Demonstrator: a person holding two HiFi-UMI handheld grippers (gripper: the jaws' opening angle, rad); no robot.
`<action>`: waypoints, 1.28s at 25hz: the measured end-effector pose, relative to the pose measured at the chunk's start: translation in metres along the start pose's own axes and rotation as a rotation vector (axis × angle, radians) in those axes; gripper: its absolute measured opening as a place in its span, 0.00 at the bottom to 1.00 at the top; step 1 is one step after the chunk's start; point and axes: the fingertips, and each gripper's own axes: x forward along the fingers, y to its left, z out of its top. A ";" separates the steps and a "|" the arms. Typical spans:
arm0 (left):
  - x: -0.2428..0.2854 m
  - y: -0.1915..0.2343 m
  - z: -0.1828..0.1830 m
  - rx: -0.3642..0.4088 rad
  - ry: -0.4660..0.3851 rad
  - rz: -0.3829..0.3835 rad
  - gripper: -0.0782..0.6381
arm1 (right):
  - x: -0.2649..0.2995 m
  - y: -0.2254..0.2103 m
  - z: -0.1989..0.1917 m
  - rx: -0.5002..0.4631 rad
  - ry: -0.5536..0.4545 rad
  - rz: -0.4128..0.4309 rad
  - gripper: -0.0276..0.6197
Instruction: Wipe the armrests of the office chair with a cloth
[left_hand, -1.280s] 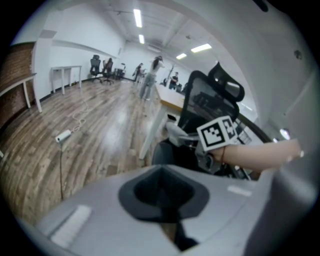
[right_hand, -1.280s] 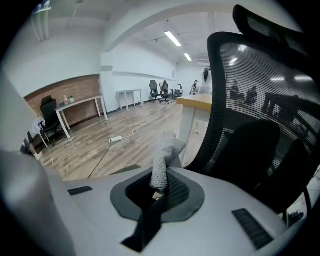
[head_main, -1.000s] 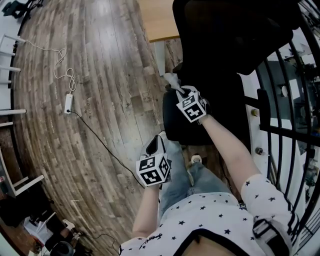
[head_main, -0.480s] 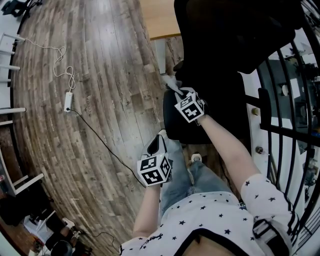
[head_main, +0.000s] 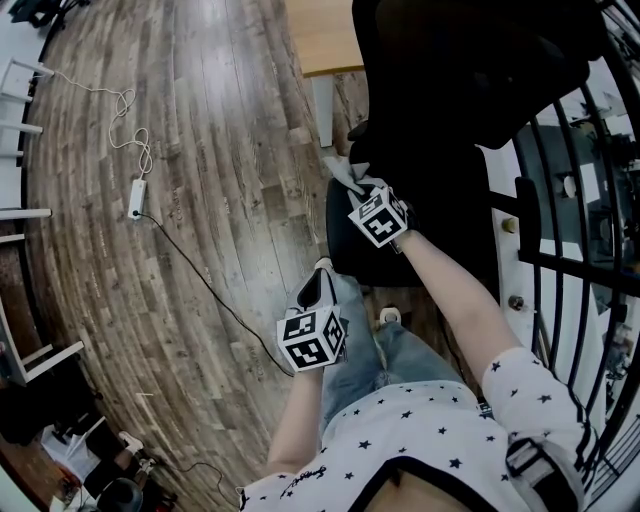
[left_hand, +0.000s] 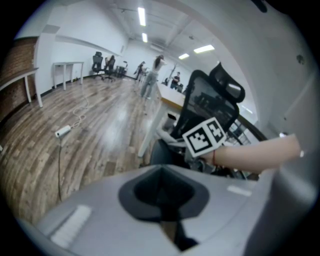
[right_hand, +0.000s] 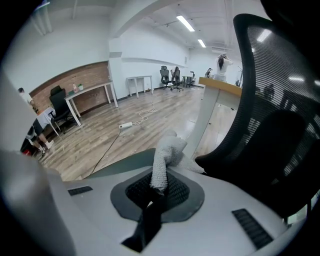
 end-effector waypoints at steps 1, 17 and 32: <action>-0.001 0.000 -0.001 -0.001 -0.001 0.001 0.12 | -0.001 0.002 0.000 -0.002 0.001 0.003 0.09; -0.016 -0.006 -0.013 -0.019 -0.017 0.011 0.12 | -0.011 0.034 -0.015 -0.031 0.017 0.061 0.09; -0.027 -0.009 -0.025 -0.030 -0.039 0.029 0.12 | -0.022 0.070 -0.038 -0.065 0.033 0.111 0.09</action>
